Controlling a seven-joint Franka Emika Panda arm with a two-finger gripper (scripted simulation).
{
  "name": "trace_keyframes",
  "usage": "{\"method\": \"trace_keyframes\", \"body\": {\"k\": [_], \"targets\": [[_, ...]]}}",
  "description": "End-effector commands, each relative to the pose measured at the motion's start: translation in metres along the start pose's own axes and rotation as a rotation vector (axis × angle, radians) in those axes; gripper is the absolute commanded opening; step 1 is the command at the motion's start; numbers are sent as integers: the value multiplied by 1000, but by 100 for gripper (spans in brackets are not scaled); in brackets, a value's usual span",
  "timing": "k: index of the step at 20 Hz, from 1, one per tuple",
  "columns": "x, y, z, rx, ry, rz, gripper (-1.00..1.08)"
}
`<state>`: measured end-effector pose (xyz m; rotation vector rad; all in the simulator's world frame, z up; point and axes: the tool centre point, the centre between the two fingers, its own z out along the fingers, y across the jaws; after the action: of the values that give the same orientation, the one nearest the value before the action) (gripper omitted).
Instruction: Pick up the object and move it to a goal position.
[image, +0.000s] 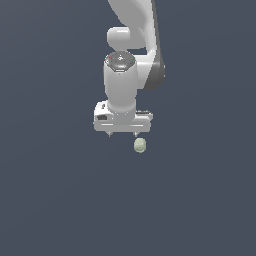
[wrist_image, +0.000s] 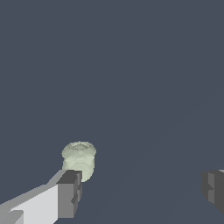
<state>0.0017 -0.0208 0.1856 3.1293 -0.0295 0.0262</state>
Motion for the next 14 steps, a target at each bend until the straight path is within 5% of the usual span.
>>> {"method": "trace_keyframes", "body": {"k": [1, 14], "targets": [[0, 0, 0, 0, 0, 0, 100], [-12, -3, 17, -7, -45, -2, 100]]}}
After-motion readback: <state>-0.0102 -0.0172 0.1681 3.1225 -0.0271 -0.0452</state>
